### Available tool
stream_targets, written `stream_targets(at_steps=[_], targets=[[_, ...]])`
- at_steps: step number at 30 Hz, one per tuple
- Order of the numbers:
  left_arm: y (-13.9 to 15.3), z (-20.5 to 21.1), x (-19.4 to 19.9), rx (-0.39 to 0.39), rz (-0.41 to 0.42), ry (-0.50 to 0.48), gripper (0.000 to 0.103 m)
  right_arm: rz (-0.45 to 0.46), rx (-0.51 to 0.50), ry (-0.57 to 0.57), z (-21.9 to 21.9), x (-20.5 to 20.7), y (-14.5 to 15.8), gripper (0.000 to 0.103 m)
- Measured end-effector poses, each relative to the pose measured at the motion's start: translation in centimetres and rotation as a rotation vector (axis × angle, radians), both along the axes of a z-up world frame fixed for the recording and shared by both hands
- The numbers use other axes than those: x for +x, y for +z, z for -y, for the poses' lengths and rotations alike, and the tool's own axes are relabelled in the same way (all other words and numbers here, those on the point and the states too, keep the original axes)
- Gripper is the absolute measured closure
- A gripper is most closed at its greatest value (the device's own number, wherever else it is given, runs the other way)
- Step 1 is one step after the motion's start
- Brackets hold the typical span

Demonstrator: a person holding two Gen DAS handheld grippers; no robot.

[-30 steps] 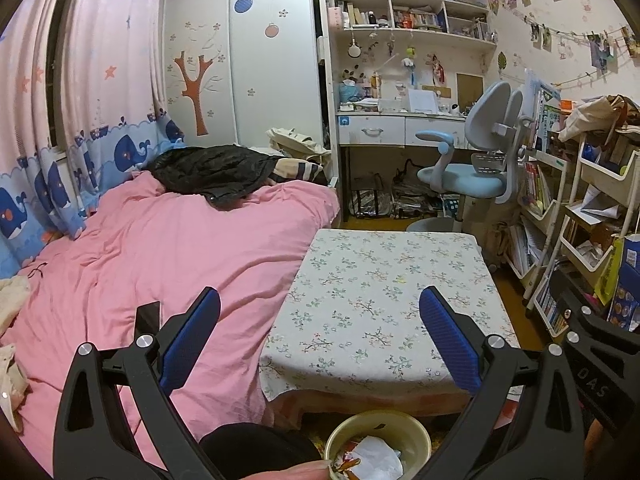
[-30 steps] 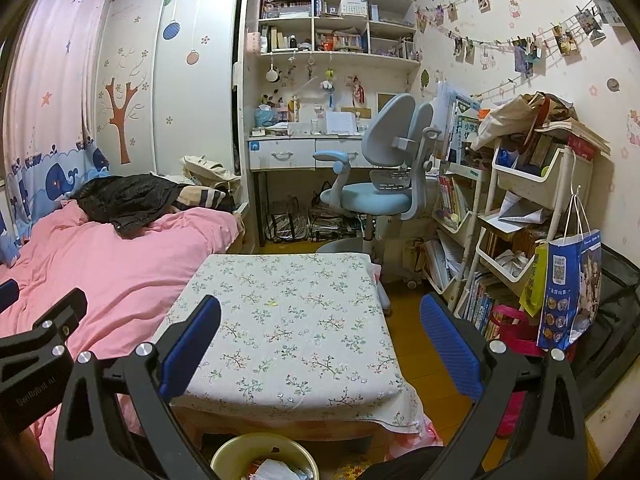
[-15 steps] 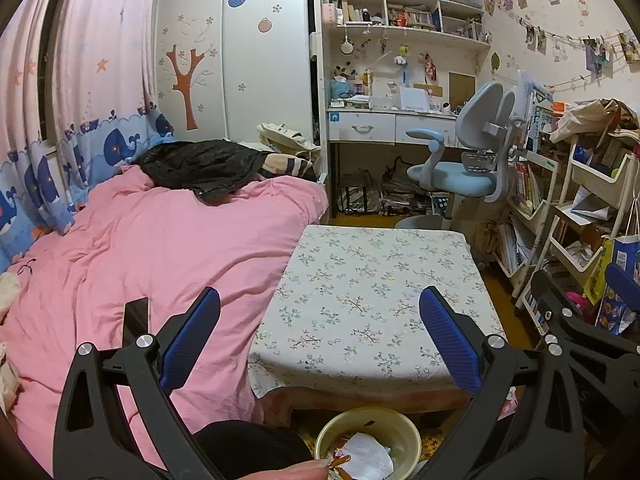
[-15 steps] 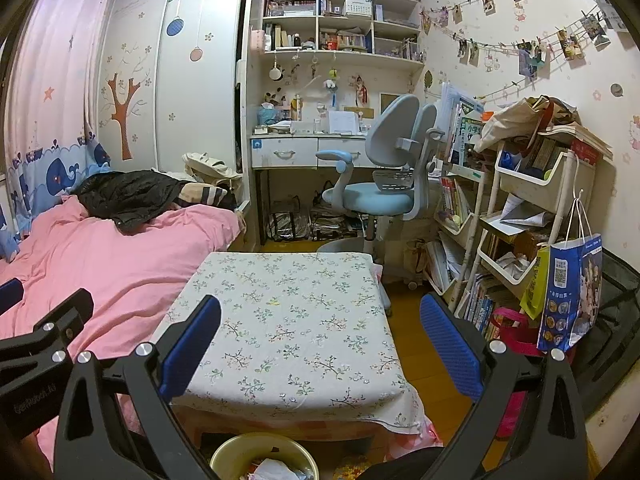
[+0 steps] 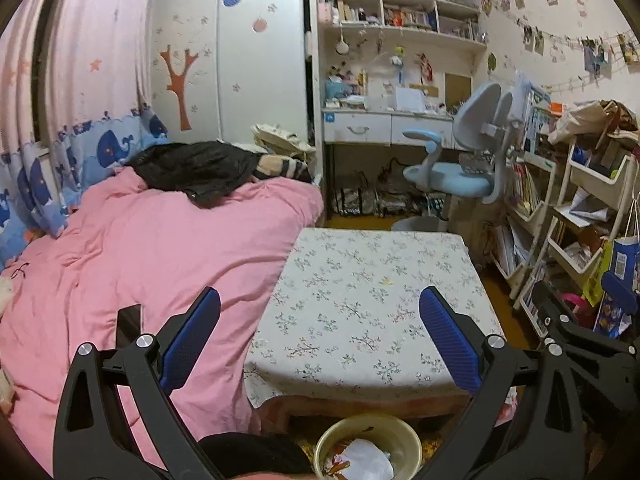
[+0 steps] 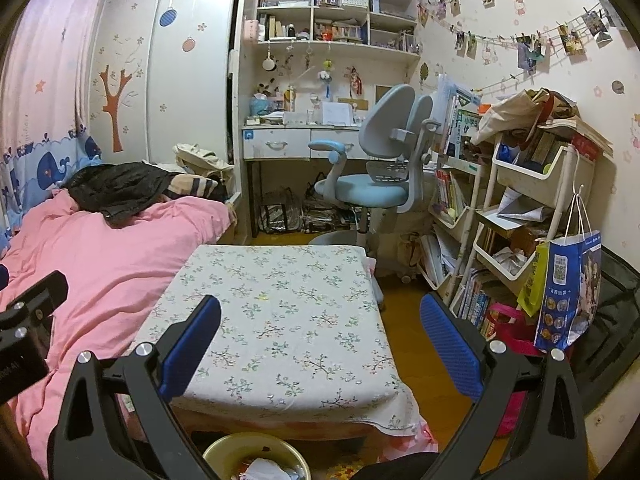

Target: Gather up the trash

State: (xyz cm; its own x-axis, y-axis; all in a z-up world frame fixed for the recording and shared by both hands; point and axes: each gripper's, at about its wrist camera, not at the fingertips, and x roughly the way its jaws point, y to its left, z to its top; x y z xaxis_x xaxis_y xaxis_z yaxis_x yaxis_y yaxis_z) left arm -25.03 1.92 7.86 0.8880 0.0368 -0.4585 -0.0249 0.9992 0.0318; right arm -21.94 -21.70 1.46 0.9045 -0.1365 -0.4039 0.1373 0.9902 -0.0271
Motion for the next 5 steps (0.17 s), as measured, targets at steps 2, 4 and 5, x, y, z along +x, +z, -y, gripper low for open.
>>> stream_targets(at_steps=[2,4,5], targets=[[-0.2,0.1,1.0,0.005,-0.012,0.0,0.007,-0.006,-0.004,-0.009,0.2,0.6,-0.2,0.007],[-0.4,0.1,1.9,0.01,-0.015,0.007,0.007,-0.015,-0.007,-0.018,0.5,1.3,-0.5,0.007],[-0.5,0.1,2.3,0.007,-0.021,0.006,0.007,-0.02,-0.006,-0.021,0.6,1.6,-0.6,0.007]])
